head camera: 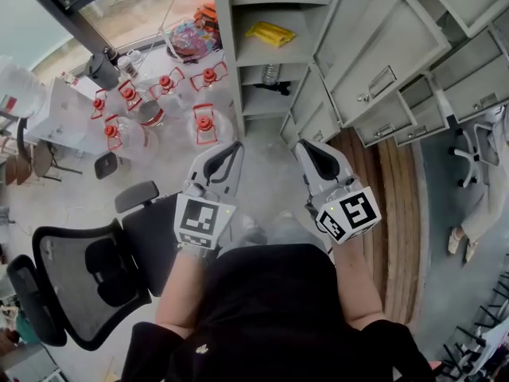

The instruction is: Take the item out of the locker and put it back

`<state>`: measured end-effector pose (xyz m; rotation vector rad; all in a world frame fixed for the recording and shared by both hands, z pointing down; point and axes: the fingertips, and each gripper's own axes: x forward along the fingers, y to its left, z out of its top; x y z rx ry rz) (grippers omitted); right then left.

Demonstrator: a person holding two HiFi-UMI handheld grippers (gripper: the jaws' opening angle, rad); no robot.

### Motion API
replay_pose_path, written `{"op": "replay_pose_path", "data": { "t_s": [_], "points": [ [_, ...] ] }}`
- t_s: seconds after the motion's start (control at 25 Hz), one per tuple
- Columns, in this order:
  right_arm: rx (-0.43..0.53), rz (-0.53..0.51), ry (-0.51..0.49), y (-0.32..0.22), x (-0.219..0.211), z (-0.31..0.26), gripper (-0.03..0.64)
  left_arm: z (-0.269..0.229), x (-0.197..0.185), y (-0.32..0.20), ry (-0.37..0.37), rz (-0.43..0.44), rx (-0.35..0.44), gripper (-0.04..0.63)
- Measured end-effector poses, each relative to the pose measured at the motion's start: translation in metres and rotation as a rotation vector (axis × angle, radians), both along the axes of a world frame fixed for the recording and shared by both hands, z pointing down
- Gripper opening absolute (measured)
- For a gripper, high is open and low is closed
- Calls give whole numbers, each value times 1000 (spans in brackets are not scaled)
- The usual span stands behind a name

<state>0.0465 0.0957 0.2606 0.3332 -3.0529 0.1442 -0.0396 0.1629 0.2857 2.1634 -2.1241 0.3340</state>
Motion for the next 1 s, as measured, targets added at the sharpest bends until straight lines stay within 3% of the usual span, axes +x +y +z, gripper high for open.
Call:
{"op": "replay_pose_path", "data": {
  "t_s": [0.6,0.88,1.0],
  "points": [
    [-34,-34,42,-65,-3,22,-3,41,-6,-87,37,-72,-70,11],
    [-56,8,84,-80,-10,32,-3,69,-28,-123,63,-77,-113,23],
    [-53,34,113,-85,-20,38,-3,86,-43,-141,36,-58,-135,38]
  ]
}}
